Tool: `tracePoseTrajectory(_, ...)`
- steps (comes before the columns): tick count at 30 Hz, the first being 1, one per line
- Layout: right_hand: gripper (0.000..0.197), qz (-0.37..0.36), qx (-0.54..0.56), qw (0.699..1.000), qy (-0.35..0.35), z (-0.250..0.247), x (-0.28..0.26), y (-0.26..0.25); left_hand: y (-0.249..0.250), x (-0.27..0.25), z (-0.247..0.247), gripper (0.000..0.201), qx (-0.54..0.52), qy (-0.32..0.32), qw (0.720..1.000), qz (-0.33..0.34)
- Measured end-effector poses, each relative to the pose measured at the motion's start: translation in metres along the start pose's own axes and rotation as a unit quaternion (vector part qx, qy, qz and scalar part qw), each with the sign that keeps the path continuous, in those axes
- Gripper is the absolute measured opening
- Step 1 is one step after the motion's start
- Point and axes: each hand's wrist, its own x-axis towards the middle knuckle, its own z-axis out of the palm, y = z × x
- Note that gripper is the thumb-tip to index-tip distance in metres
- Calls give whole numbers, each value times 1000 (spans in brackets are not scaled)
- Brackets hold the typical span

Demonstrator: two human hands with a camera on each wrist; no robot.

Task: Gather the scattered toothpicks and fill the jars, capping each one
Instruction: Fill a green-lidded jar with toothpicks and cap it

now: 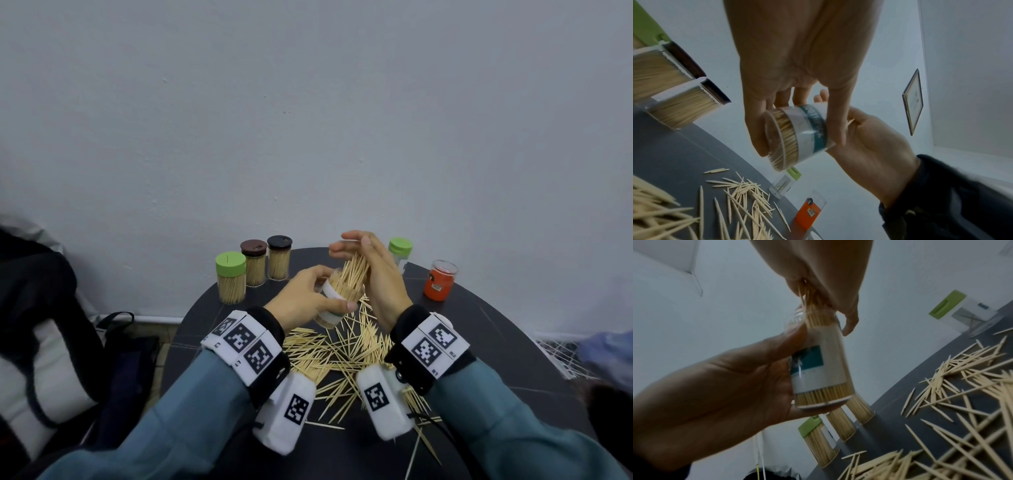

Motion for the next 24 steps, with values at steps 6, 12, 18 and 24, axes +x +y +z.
tracePoseTrajectory(6, 31, -24, -22, 999, 4, -8, -4, 6, -2, 3, -3, 57, -14, 28, 999, -11)
tracePoseTrajectory(12, 33, -17, -70, 997, -5, -10, -2, 9, -1, 2, -3, 55, -26, 52, 998, -11)
tracePoseTrajectory(18, 37, 14, -111, 993, -37, -8, -4, 10, -1, 2, -1, 53, -4, 29, 999, -19)
tracePoseTrajectory(24, 39, 11, -158, 987, -29, -12, -6, 11, 1, 1, -5, 54, -51, 38, 997, -37)
